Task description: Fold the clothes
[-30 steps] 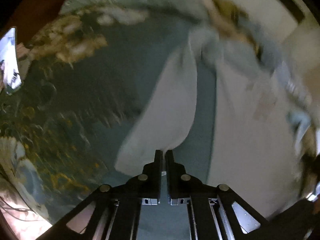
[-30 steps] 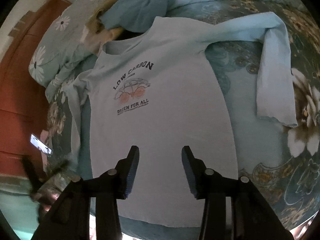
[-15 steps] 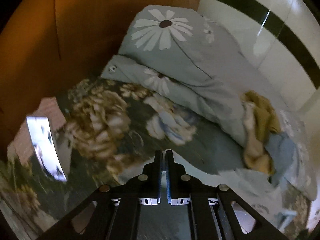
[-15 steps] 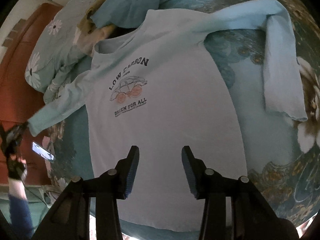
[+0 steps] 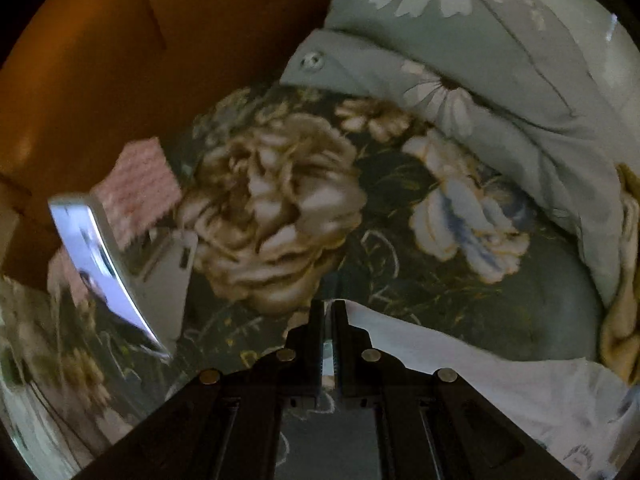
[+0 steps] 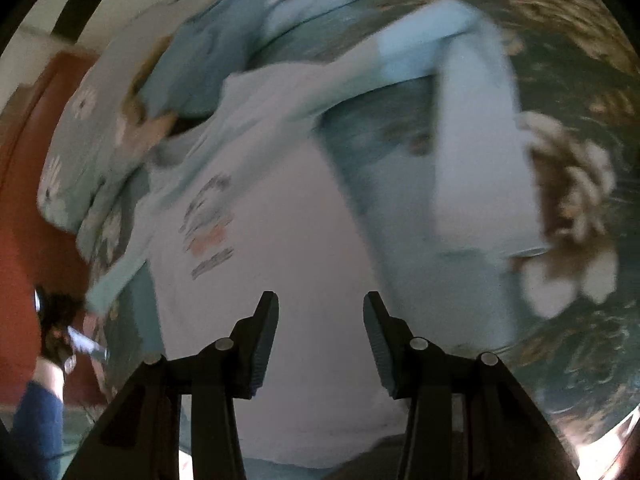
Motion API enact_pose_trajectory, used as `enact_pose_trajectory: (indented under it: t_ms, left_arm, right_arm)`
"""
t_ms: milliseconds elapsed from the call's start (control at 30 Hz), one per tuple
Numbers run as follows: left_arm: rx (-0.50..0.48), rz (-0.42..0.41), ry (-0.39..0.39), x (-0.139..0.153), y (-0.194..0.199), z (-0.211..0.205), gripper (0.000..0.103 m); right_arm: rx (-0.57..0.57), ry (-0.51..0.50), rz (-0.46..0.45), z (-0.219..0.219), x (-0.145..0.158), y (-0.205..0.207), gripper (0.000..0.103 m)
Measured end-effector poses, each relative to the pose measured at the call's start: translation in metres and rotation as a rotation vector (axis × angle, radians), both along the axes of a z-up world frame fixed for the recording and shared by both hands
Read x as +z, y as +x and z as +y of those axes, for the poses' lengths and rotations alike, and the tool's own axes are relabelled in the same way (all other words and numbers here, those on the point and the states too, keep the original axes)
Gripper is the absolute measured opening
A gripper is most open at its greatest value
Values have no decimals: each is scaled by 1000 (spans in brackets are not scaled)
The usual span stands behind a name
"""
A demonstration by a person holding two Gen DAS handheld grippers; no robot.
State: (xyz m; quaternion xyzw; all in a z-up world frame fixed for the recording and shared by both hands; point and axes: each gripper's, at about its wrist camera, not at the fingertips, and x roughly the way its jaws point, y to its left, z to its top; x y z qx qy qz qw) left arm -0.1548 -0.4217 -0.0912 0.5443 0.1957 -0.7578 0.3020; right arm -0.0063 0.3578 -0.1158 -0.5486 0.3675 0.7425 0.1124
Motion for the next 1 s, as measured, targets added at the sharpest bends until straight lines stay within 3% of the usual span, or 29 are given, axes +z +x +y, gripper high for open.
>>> enact_pose_trajectory:
  t_ms: [67, 133, 233, 333, 400, 600, 733, 867, 900, 933, 1000]
  left_arm:
    - [-4, -21, -3, -1, 2, 0, 8]
    - [-15, -22, 29, -1, 1, 1, 8]
    - [-9, -1, 95, 5, 4, 9, 17]
    - [-59, 59, 103, 18, 14, 39, 36]
    - [-119, 87, 153, 19, 24, 71, 54]
    - [-266, 81, 373, -7, 64, 174, 56]
    - [-289, 29, 521, -35, 87, 228, 56]
    - [-327, 1, 582, -44, 100, 267, 56]
    - [-335, -2, 589, -44, 100, 272, 56]
    - [-340, -2, 589, -42, 101, 274, 56]
    - [-349, 0, 590, -38, 101, 279, 56]
  right_arm:
    - [-55, 24, -8, 24, 0, 10, 45]
    - [-109, 51, -16, 47, 0, 19, 45]
    - [-182, 74, -43, 74, -8, 33, 45]
    - [-251, 67, -80, 95, -23, 46, 45]
    - [-284, 53, -96, 101, -33, 52, 45]
    - [-313, 8, -108, 103, -49, 55, 45]
    - [-267, -7, -117, 101, -51, 48, 48]
    - [-240, -51, -74, 99, -49, 43, 46]
    - [-235, -56, -73, 99, -49, 42, 39]
    - [-225, -58, -77, 98, -49, 40, 24]
    - [-213, -54, -85, 95, -47, 33, 5]
